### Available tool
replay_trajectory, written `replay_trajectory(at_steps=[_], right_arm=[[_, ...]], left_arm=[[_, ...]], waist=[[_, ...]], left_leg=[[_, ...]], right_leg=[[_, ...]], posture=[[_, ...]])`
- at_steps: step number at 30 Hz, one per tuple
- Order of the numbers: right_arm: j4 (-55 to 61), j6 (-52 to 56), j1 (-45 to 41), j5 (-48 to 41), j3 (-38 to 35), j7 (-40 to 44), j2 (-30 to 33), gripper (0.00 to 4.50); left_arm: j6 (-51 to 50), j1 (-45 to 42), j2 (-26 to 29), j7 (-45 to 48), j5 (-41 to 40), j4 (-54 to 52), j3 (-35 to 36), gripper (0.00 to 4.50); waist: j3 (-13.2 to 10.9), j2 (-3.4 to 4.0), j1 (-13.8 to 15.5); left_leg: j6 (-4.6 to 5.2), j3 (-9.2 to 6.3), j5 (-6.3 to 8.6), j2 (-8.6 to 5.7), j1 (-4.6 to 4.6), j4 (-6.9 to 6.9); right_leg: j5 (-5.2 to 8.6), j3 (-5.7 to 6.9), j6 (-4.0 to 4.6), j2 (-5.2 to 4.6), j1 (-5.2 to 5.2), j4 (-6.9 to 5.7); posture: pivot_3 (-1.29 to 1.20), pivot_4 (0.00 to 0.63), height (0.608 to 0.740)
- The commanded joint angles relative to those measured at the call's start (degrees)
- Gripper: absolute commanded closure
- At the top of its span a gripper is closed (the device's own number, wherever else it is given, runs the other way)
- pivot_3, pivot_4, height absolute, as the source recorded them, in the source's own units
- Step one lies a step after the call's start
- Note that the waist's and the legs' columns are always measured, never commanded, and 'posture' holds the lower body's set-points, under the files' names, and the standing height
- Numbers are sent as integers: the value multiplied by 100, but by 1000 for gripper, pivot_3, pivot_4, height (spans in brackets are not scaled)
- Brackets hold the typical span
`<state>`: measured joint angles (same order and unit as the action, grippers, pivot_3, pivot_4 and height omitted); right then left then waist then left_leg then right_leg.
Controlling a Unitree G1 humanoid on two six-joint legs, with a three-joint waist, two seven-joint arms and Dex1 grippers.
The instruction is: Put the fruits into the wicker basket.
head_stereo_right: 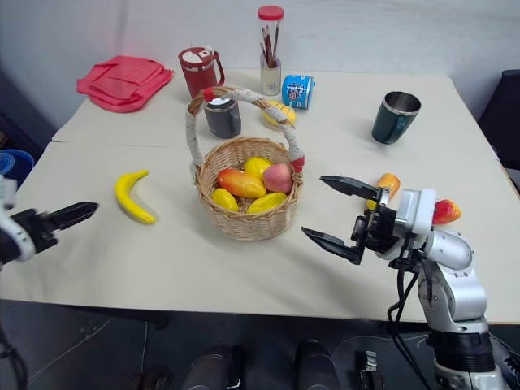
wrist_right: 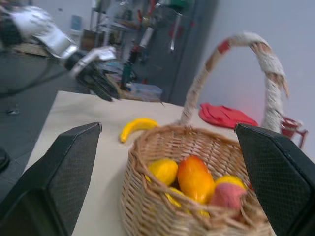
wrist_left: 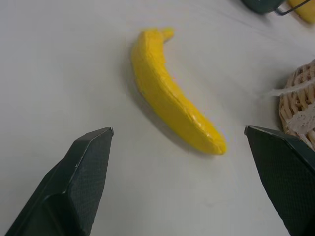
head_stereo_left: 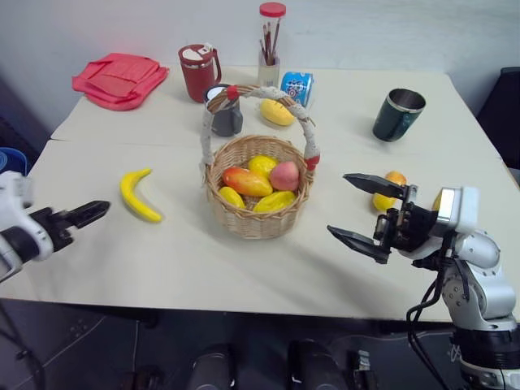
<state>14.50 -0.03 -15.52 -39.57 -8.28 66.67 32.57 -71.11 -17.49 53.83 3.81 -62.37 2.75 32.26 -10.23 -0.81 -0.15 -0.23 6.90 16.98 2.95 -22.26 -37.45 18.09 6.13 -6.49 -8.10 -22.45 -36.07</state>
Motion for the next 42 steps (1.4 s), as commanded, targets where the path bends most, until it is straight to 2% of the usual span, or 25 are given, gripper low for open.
replay_trajectory(at_steps=[1,3,6,10,15,19,22,24,26,30,32,35,39,42], right_arm=[[-156,-57,-117,19,10,151,-6,27],[-363,-134,-235,107,71,203,-73,27],[-477,-157,-319,165,109,208,-151,0],[-348,-35,-238,109,69,131,-177,0],[-207,37,-9,22,-92,151,-58,0],[-318,18,176,60,-242,174,42,0],[-392,-38,309,158,-345,115,94,0],[-475,-132,551,274,-513,49,153,0],[-550,-178,712,341,-650,-5,191,0],[-696,-258,931,505,-784,38,298,0],[-756,-264,1013,572,-878,-101,300,0],[-611,-245,1263,625,-923,-210,310,0],[-302,-187,1471,657,-940,-473,261,0],[-28,-98,1732,602,-1068,-887,146,0]], left_arm=[[-135,-632,-169,-69,442,478,-438,0],[-24,-1198,-557,-152,769,924,-769,0],[113,-1650,-853,-86,1321,1516,-1133,583],[344,-2095,-1082,422,1869,2369,-1518,1874],[817,-2360,-897,1185,2431,2716,-1876,3178],[2490,-1739,-544,2736,2536,1901,-1477,3715],[2906,-1003,16,3860,2380,1136,-1071,3787],[3228,-20,596,5239,2231,60,-842,3787],[3284,316,792,5747,2104,-598,-867,3787],[2881,-257,621,5290,2021,-1218,-1310,3787],[2437,-976,341,4860,2032,-1522,-1838,3787],[1812,-2356,-845,3673,2445,-1494,-2810,3787],[1589,-2769,-1325,3335,2778,-1384,-3252,3787],[1657,-2857,-1569,3321,2795,-1263,-3268,2880]], waist=[[2,-4,-12],[0,-6,-3],[-2,-13,2],[-2,-13,6],[-1,-14,8],[-2,-16,-49],[-9,-29,-105],[-13,-35,-143],[-15,-30,-130],[-28,-9,53],[-27,-10,110],[-26,-11,228],[-23,-16,83],[-24,-17,-6]], left_leg=[[0,4,0,0,2,0],[-1,11,0,1,-2,0],[-3,14,-2,4,-7,-16],[-7,19,-4,9,-5,-26],[-8,27,-4,13,-4,-48],[-18,31,1,36,-3,-49],[-34,41,11,66,-10,-49],[-41,59,16,74,-11,-48],[-40,74,26,74,-8,-44],[-20,95,33,65,-5,-62],[-20,90,32,67,0,-65],[-17,85,28,58,-1,-74],[-15,112,27,63,-3,-74],[-19,120,28,72,-5,-56]], right_leg=[[0,-2,0,1,0,0],[0,-3,0,5,-6,2],[0,-3,0,12,-4,0],[0,-7,-1,18,-2,-5],[0,-9,-1,20,-1,-35],[0,-17,-1,35,-12,-32],[3,-12,5,61,-27,-27],[8,-9,14,67,-32,-31],[9,-10,17,62,-33,-27],[5,-15,10,49,-18,6],[-2,-15,10,54,-8,4],[-7,-16,9,54,-4,-2],[-13,-32,-2,60,-14,-13],[-12,-32,-2,69,-31,-2]], posture=[[0,150,740],[0,150,740],[0,150,740],[0,150,740],[0,150,740],[0,150,740],[0,150,740],[0,150,740],[0,150,740],[0,150,740],[0,150,740],[0,150,740],[0,150,740],[0,150,740]])
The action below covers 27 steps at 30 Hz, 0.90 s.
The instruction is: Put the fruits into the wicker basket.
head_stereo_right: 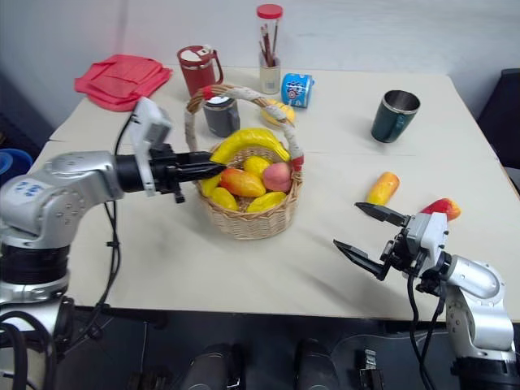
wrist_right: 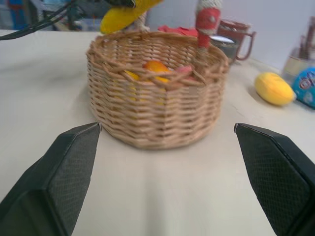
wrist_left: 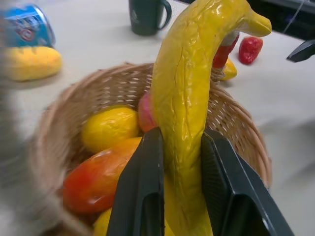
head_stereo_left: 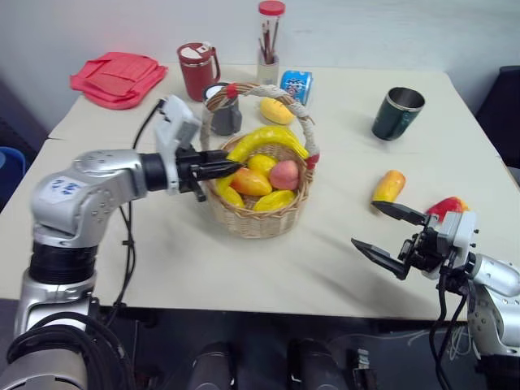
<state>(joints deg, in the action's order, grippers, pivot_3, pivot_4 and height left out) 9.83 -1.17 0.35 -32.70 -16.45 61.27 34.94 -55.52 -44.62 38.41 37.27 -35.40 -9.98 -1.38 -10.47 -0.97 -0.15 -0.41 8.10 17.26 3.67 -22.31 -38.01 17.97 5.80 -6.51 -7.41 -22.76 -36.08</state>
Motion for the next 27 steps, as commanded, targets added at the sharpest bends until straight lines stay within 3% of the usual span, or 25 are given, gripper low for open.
replay_trajectory(at_steps=[1,5,11,15,18,21,23,27], right_arm=[[504,47,230,-113,-296,-461,-117,0],[599,161,798,-354,-843,-879,-261,0],[277,-409,1988,-190,-1829,-1082,-585,0],[-50,-807,2353,22,-2113,-1265,-854,0],[-330,-1111,2707,325,-2081,-1313,-1032,0],[-103,-831,2598,550,-1927,-1716,-934,0],[176,-100,2198,993,-1842,-2601,-738,0],[661,2044,736,226,-1509,-3370,-47,0]], left_arm=[[154,-139,-44,-7,143,49,93,2586],[850,156,264,595,318,151,236,1337],[2596,1430,758,2410,-127,-90,1299,1337],[3010,2248,890,3091,-378,177,1961,1337],[3168,3009,1108,3369,-393,600,2633,821],[3137,3399,1210,3346,-474,443,2969,41],[3077,3428,1211,3228,-620,278,3148,41],[3216,3389,1159,3134,-689,186,3332,41]], waist=[[0,0,-4],[-1,-2,19],[-1,-1,22],[0,-1,3],[2,4,-19],[1,4,-23],[2,2,-31],[0,13,-62]], left_leg=[[-2,0,-1,4,0,1],[-3,-2,-2,2,1,-13],[-2,-2,1,1,2,-7],[-2,2,3,4,12,-7],[-4,3,4,7,21,-2],[-5,0,7,12,21,1],[2,-32,15,13,22,0],[7,-41,15,17,23,-6]], right_leg=[[0,0,0,4,-2,2],[1,-3,1,2,1,9],[3,-5,6,1,4,15],[5,-8,9,0,6,15],[8,-10,14,0,6,11],[11,-7,20,-1,5,12],[9,-10,19,-10,5,11],[-1,-17,22,-26,5,5]], posture=[[0,150,740],[0,150,740],[0,150,740],[0,150,740],[0,150,740],[0,150,740],[0,150,740],[0,150,740]])
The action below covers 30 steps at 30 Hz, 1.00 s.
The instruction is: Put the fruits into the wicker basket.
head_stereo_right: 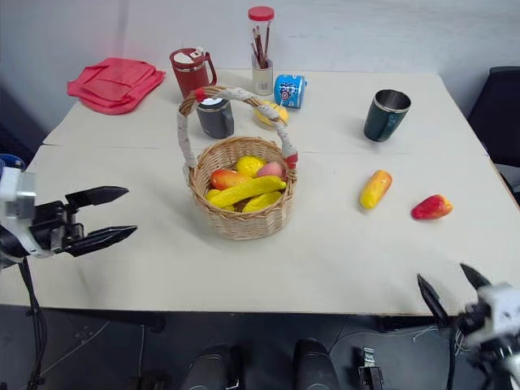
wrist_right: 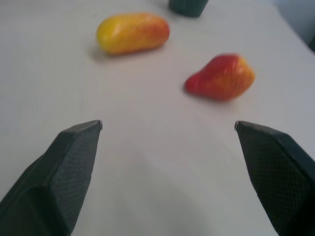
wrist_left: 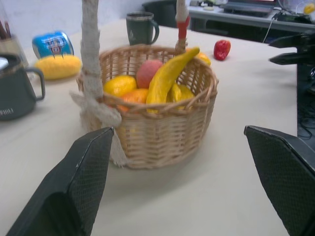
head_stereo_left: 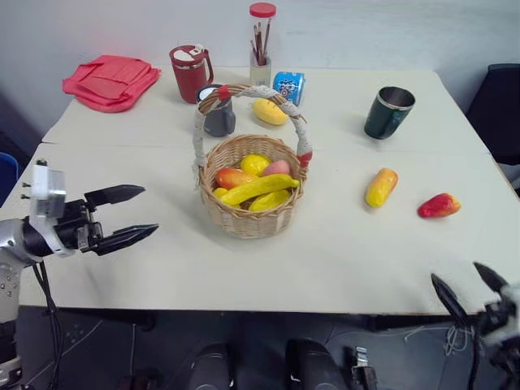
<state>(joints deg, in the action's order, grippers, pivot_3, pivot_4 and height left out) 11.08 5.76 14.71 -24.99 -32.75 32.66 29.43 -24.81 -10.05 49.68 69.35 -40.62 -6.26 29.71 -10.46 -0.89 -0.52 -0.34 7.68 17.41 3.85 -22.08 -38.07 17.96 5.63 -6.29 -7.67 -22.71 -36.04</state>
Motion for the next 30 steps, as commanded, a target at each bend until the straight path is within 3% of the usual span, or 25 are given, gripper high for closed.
replay_trajectory(at_steps=[1,4,8,14,21,24,28,30], right_arm=[[577,1975,-1134,-665,276,-665,742,0],[478,3658,-2234,-1034,673,-1024,1268,0],[-651,5380,-4377,-705,1454,-1912,1238,0],[-2673,5731,-6188,-297,1842,-2180,668,0],[-4334,5277,-6760,423,2694,-1401,530,0],[-4756,4836,-6982,608,2778,-1005,504,594],[-4798,4653,-7037,682,2907,-350,657,2041],[-4222,4618,-6747,480,2980,491,938,2598]], left_arm=[[156,-47,37,-50,-168,-201,224,41],[121,-32,54,18,-221,-274,157,41],[150,141,-197,-93,-275,-747,-43,41],[338,871,-436,-173,-191,-1223,21,41],[538,1336,-627,-330,-410,-1601,314,41],[354,1322,-560,-498,-754,-1610,646,0],[130,1337,-439,-554,-1127,-1512,969,0],[46,1399,-361,-516,-1203,-1465,1070,0]], waist=[[-2,13,-36],[1,21,-50],[1,21,-72],[1,21,-126],[21,-13,-155],[23,-17,-221],[18,-9,-285],[17,-7,-273]], left_leg=[[0,1,0,0,0,0],[-8,-5,-4,-6,-6,4],[-9,-8,-7,-10,-22,-1],[2,28,-11,-14,-37,-8],[2,77,-13,-13,-59,-16],[0,76,-14,-7,-56,-17],[-4,74,-16,-4,-48,-5],[-4,74,-16,-4,-48,1]], right_leg=[[0,-1,0,0,-1,-2],[9,9,16,16,-10,-7],[12,17,21,15,-20,-15],[3,0,6,11,-48,-19],[1,-17,2,13,-77,-48],[1,-17,2,17,-78,-44],[1,-33,2,21,-86,-56],[1,-35,2,21,-89,-55]], posture=[[0,150,740],[0,150,740],[0,150,740],[0,150,740],[0,150,740],[0,150,740],[0,150,740],[0,150,740]])
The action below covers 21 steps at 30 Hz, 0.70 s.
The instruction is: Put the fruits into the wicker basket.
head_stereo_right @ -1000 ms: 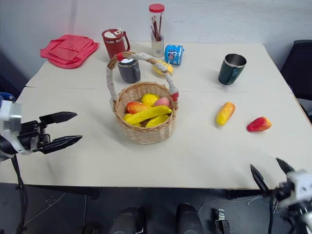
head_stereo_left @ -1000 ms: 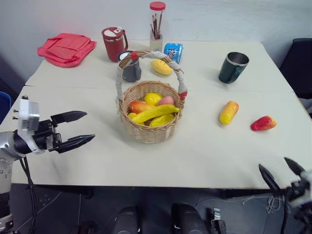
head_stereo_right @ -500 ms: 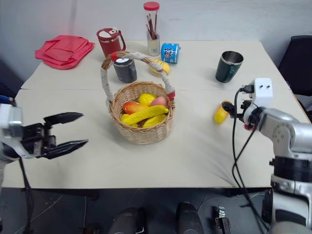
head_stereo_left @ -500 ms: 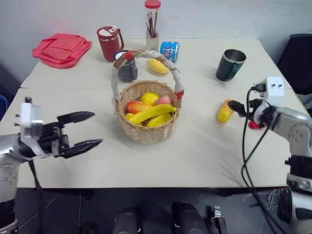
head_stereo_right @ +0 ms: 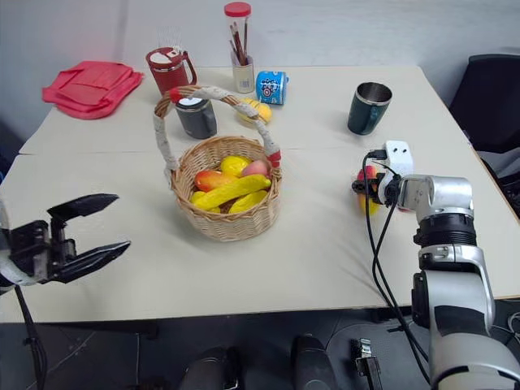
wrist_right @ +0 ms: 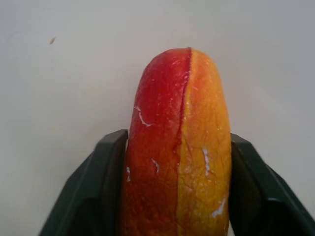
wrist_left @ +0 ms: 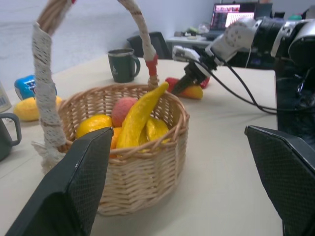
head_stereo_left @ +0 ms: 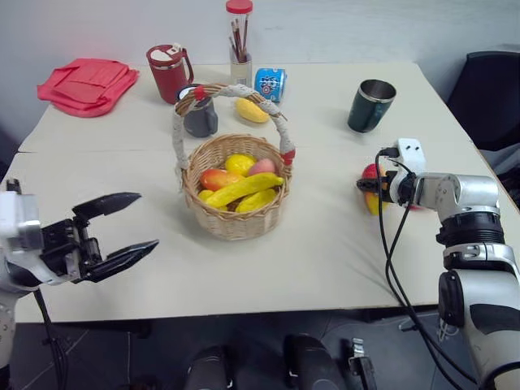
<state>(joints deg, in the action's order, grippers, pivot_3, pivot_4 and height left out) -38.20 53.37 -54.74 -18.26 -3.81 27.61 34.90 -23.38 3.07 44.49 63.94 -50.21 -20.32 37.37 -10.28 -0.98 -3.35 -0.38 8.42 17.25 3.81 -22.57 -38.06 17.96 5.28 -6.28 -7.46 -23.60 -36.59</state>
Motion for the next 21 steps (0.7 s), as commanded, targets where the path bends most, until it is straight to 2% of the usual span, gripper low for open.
replay_trajectory(at_steps=[1,3,5,7,10,14,20,21], right_arm=[[1102,-293,388,-320,127,1516,540,2667],[2253,-637,910,-814,153,2814,884,2667],[3558,-355,1399,-1591,125,3900,1266,2667],[4485,101,1500,-2149,183,4093,1255,2667],[5254,316,1166,-2416,431,3392,412,2667],[5200,343,476,-1885,896,1932,-970,2667],[4623,-271,83,-756,1486,572,-2041,2667],[4531,-449,64,-544,1605,496,-2064,2336]], left_arm=[[-147,105,193,45,-285,-35,332,0],[-234,130,243,46,-375,27,388,0],[-342,192,299,101,-439,184,475,0],[-411,277,353,234,-420,418,535,0],[-297,309,401,458,-254,822,526,0],[-226,242,483,577,-127,1001,479,0],[-143,315,466,652,-42,1063,574,0],[-140,336,439,630,-52,1015,588,0]], waist=[[-2,3,16],[-6,10,57],[-8,14,114],[-9,14,127],[-6,7,32],[-7,7,5],[4,-9,35],[4,-11,28]], left_leg=[[0,0,0,0,-5,2],[4,-2,5,-2,-10,4],[9,-4,12,-2,-19,2],[10,-6,16,-2,-18,1],[6,-2,18,8,18,-2],[-13,-1,18,22,31,1],[-14,-3,19,8,1,-1],[-8,-1,24,4,0,-3]], right_leg=[[0,1,0,0,-3,5],[0,1,0,-2,-4,10],[-1,2,-1,-2,-9,18],[-1,2,-2,-1,-9,20],[-2,0,-4,0,2,19],[-3,4,16,3,-9,-2],[6,3,35,-5,-36,-43],[6,3,34,-9,-36,-41]], posture=[[0,150,740],[0,150,740],[0,150,740],[0,150,740],[0,150,740],[0,150,740],[0,150,740],[0,150,740]])
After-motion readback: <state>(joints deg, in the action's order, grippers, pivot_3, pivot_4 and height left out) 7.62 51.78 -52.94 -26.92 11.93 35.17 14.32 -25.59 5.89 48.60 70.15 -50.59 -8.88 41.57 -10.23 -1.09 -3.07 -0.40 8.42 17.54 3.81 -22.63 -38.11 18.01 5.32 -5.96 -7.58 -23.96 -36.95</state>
